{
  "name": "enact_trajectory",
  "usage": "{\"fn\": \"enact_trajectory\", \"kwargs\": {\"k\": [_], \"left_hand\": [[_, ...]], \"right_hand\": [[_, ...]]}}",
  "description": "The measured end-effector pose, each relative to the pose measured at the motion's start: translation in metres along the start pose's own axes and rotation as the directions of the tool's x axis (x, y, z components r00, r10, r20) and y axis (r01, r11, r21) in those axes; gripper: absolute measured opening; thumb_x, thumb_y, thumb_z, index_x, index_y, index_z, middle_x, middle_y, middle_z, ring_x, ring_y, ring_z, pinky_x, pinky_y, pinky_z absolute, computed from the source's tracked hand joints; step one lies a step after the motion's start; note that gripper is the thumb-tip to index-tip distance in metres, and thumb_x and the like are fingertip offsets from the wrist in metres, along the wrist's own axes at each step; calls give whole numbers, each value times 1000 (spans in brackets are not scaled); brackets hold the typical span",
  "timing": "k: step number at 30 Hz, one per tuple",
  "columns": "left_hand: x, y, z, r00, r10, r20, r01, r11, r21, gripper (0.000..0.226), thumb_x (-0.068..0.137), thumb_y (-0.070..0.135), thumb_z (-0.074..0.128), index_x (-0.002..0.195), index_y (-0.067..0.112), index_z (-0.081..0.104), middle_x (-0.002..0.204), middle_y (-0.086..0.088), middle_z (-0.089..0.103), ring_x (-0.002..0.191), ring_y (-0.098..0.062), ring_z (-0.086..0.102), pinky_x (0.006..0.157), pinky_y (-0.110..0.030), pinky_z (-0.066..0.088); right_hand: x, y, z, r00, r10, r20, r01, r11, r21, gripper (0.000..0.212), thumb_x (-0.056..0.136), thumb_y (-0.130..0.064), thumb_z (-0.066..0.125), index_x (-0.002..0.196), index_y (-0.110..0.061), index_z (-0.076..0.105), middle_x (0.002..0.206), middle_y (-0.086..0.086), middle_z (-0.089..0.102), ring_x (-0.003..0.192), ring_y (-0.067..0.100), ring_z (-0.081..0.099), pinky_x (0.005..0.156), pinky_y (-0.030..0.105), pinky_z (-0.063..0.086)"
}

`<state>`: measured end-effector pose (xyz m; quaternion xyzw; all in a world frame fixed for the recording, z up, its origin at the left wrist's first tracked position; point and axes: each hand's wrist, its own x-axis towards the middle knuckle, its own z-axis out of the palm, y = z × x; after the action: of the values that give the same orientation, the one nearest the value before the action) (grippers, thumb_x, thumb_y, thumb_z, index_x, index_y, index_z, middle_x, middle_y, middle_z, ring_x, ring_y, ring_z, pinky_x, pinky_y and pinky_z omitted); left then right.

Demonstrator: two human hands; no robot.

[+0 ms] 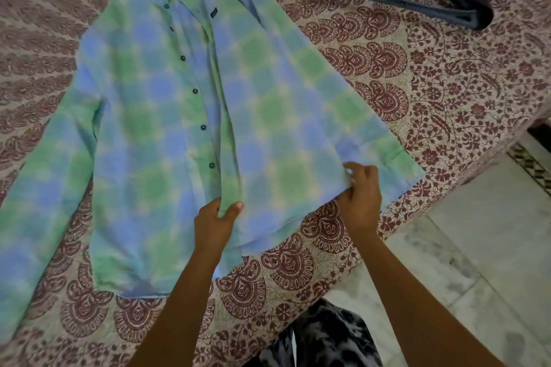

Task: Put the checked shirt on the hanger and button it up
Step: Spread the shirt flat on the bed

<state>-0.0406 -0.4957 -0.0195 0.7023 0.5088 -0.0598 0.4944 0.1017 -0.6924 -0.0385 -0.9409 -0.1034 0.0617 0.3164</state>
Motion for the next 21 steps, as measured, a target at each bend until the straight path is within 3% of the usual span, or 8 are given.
{"fn": "enact_trajectory", "kwargs": {"k": [2, 4, 7, 12, 14, 17, 19, 21], "left_hand": [[0, -10, -2, 994, -39, 102, 37, 999, 25, 34, 84, 27, 65, 112, 8, 64, 113, -10, 67, 104, -23, 61, 91, -34, 47], [-2, -16, -6, 991, -15, 133, 10, 999, 41, 32, 84, 26, 65, 111, 8, 65, 109, -6, 67, 97, -19, 61, 85, -29, 46], [-6, -18, -12, 993, 30, 115, -26, 999, -34, 23, 85, 24, 64, 106, 13, 66, 99, -4, 68, 91, -18, 62, 80, -29, 47], [-5, -9, -14, 997, 18, -74, -27, 992, -126, 21, 88, 27, 60, 106, 18, 64, 100, 0, 64, 96, -19, 58, 84, -31, 45], [-3, -3, -13, 994, 5, -113, -25, 984, -178, 29, 89, 28, 58, 114, 14, 62, 103, 0, 62, 97, -17, 56, 84, -29, 43], [5, -12, -9, 999, -32, -29, 30, 998, -63, 30, 88, 28, 60, 113, 12, 63, 105, -8, 65, 99, -25, 59, 85, -33, 45], [10, -27, -8, 989, -144, 42, 140, 986, 90, 33, 86, 29, 62, 110, 7, 65, 109, -15, 66, 102, -31, 61, 88, -37, 47], [13, -43, -12, 969, -243, 33, 232, 952, 202, 38, 85, 34, 63, 107, 3, 66, 110, -19, 66, 102, -35, 61, 90, -40, 49]], "right_hand": [[-9, 8, 5, 960, 253, -122, -239, 964, 115, 24, 87, -2, 48, 107, -1, 59, 103, 23, 54, 80, 34, 57, 65, 30, 39], [-10, 0, 9, 907, 396, -144, -342, 891, 299, 20, 93, -13, 43, 102, -3, 58, 96, 21, 58, 77, 28, 56, 65, 31, 42], [-3, -31, 11, 866, 498, -39, -386, 717, 580, 16, 97, -9, 34, 95, -14, 48, 78, 1, 53, 64, 3, 50, 55, 14, 41], [26, -78, -1, 731, 682, -3, -360, 389, 848, 28, 94, -1, 33, 82, -26, 38, 75, -2, 43, 61, 8, 43, 52, 14, 37], [32, -90, -9, 739, 658, -144, -263, 479, 837, 20, 93, 1, 34, 87, -18, 38, 76, -5, 43, 64, -1, 46, 57, 9, 38], [24, -91, -15, 858, 349, -377, -53, 790, 611, 8, 95, -6, 36, 94, -13, 40, 75, 2, 49, 59, -1, 45, 56, 12, 35], [9, -67, -9, 941, 137, -310, -6, 921, 389, 12, 95, -11, 37, 104, -10, 45, 86, 9, 55, 72, 9, 51, 62, 17, 38], [-10, -29, 0, 994, 46, -100, -28, 984, 178, 28, 89, -6, 43, 116, -8, 48, 102, 15, 57, 89, 21, 54, 74, 30, 46]]}}
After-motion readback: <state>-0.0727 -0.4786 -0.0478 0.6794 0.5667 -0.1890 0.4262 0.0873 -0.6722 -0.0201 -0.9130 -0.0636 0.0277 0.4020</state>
